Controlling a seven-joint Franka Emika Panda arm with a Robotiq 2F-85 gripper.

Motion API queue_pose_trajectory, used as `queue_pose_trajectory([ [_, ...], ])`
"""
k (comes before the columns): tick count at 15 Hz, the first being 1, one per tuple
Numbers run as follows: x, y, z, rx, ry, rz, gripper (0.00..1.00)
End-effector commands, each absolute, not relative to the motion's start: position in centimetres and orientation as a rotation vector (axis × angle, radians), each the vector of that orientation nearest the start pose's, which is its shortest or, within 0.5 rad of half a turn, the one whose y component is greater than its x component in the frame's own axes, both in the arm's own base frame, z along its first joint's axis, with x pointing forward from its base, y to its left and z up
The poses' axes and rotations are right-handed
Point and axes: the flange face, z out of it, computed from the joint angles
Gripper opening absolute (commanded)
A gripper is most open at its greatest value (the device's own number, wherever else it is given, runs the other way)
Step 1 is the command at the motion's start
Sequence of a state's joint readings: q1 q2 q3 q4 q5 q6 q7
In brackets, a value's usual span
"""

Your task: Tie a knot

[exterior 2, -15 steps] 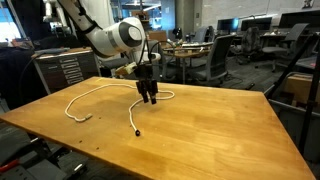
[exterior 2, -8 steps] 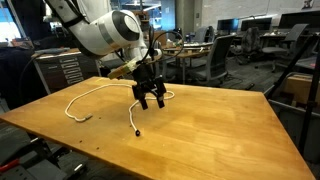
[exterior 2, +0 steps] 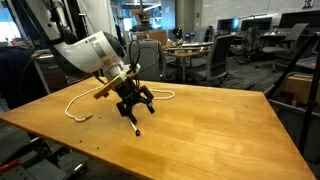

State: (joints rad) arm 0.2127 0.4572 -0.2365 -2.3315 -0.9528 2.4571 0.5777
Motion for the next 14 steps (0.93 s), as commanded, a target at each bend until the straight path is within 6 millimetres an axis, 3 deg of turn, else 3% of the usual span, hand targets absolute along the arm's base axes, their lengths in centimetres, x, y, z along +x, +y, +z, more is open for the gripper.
queue_pose_trajectory([
  [1,46.4,-1.3,11.6,2.473,0.367,-0.243,1.00],
  [3,45.0,-0.5,10.5,2.459,0.398,-0.296,1.00],
  [4,45.4,-1.1,10.2,2.490,0.410,-0.344,1.00],
  [6,45.3,-2.7,11.7,2.609,0.484,-0.361,1.00],
  [8,44.8,-4.1,14.1,2.707,0.439,-0.386,1.00],
  [11,41.6,-5.7,17.7,2.809,0.311,-0.413,1.00],
  [14,37.5,-6.9,19.7,2.886,0.174,-0.390,1.00],
])
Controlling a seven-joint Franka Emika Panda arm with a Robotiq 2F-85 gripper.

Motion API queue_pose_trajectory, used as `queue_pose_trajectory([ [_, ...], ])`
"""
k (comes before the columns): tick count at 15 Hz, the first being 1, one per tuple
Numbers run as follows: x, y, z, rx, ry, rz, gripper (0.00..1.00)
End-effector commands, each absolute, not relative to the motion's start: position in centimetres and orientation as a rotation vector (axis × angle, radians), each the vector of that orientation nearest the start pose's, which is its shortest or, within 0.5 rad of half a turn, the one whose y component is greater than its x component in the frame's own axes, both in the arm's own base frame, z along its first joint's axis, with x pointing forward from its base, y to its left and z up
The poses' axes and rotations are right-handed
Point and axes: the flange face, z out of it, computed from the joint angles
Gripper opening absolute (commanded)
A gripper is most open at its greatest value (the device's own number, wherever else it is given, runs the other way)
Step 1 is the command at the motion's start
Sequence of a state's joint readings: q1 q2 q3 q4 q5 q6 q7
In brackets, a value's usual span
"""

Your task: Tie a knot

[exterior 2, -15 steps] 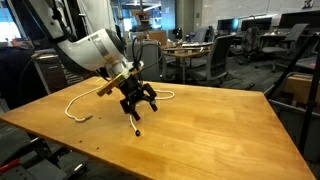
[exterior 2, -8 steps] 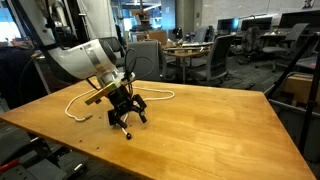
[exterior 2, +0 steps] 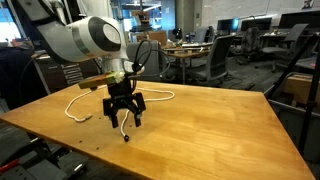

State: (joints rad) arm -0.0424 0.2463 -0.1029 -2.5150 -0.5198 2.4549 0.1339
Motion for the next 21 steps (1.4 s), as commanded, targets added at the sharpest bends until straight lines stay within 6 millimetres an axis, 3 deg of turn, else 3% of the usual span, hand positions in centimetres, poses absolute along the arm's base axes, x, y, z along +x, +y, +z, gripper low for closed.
queue_pose_trajectory([
  [1,36.3,-7.3,20.1,-3.356,-0.241,0.420,1.00],
  [2,35.6,-7.5,20.3,-3.382,-0.309,0.313,1.00],
  [4,35.8,-8.5,21.0,-3.464,-0.471,0.280,1.00],
  [5,36.7,-8.2,19.7,-3.426,-0.400,0.391,1.00],
  [7,36.2,-8.7,20.4,-3.453,-0.448,0.351,1.00],
  [9,36.4,-8.0,20.3,-3.348,-0.684,0.507,1.00],
  [11,36.2,-7.6,20.6,-3.249,-0.799,0.592,1.00],
  [15,36.2,-8.2,21.5,-3.110,-1.160,0.713,1.00],
  [16,36.1,-8.3,21.3,-3.057,-1.177,0.704,1.00],
  [17,36.0,-7.9,20.5,-3.128,-1.079,0.696,1.00],
  [19,36.0,-8.0,20.5,-3.087,-1.147,0.702,1.00],
  [21,38.2,-7.7,19.3,-3.204,-0.970,0.517,1.00],
])
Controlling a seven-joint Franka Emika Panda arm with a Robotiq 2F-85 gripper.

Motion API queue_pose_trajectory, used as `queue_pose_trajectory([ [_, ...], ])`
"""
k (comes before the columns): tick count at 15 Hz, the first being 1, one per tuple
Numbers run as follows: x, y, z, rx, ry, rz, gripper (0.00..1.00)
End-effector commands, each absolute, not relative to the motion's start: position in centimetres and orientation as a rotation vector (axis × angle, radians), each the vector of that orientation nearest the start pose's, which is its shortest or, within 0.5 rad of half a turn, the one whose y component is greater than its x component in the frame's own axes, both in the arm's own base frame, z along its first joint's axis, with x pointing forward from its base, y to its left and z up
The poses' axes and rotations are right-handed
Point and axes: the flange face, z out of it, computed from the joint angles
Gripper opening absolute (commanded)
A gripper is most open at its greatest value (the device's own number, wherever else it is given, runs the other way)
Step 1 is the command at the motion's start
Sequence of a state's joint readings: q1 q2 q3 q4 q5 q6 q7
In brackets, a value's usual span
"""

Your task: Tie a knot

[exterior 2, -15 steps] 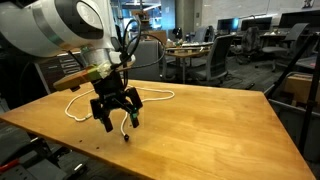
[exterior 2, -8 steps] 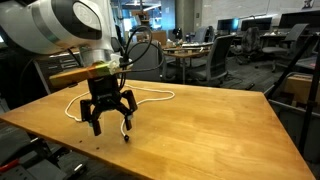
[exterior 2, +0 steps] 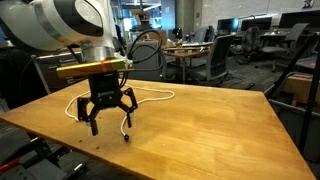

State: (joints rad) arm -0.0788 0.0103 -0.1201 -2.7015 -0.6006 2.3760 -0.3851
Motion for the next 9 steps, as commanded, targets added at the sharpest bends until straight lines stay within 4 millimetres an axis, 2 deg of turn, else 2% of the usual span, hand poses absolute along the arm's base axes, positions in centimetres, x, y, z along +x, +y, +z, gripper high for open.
queue_pose_trajectory([
  [1,38.8,-7.4,19.2,-3.201,-0.915,0.430,1.00],
  [4,39.3,-6.3,19.4,-3.205,-0.863,0.191,1.00],
  [5,39.4,-6.2,18.8,-3.204,-0.881,0.299,1.00],
  [9,38.9,-6.2,18.3,-3.180,-0.919,0.308,1.00],
])
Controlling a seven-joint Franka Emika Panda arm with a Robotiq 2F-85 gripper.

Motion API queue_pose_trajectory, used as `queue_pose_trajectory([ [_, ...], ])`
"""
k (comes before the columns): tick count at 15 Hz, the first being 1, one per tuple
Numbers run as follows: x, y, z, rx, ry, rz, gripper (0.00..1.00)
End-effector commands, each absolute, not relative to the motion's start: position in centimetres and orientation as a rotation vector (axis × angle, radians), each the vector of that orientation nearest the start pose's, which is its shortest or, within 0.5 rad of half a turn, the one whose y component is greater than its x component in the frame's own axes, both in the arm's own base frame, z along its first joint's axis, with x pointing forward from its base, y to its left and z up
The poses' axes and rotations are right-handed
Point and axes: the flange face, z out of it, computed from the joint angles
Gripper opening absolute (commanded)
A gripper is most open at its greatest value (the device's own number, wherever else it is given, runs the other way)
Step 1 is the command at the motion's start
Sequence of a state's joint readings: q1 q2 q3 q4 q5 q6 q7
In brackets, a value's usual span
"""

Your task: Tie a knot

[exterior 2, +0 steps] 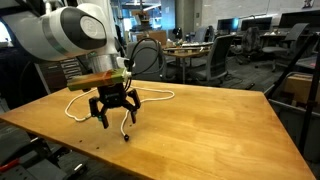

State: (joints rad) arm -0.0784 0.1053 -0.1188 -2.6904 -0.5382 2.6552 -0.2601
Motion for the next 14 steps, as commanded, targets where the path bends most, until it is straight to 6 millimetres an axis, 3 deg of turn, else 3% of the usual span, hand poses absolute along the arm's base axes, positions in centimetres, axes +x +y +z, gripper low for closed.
queue_pose_trajectory([
  [1,39.0,-5.9,17.8,-3.155,-0.945,0.319,1.00],
  [4,39.2,-5.0,17.3,-3.130,-0.974,0.313,1.00],
  [5,39.5,-4.7,16.9,-3.128,-0.982,0.320,0.91],
  [6,39.8,-4.4,16.6,-3.128,-0.983,0.326,0.74],
  [8,41.0,-4.3,15.6,-3.137,-0.955,0.352,0.58],
  [9,41.7,-4.4,15.0,-3.139,-0.939,0.370,0.57],
  [10,42.2,-4.4,14.5,-3.136,-0.929,0.383,0.42],
  [14,43.9,-4.4,12.2,-3.141,-0.887,0.407,0.13],
])
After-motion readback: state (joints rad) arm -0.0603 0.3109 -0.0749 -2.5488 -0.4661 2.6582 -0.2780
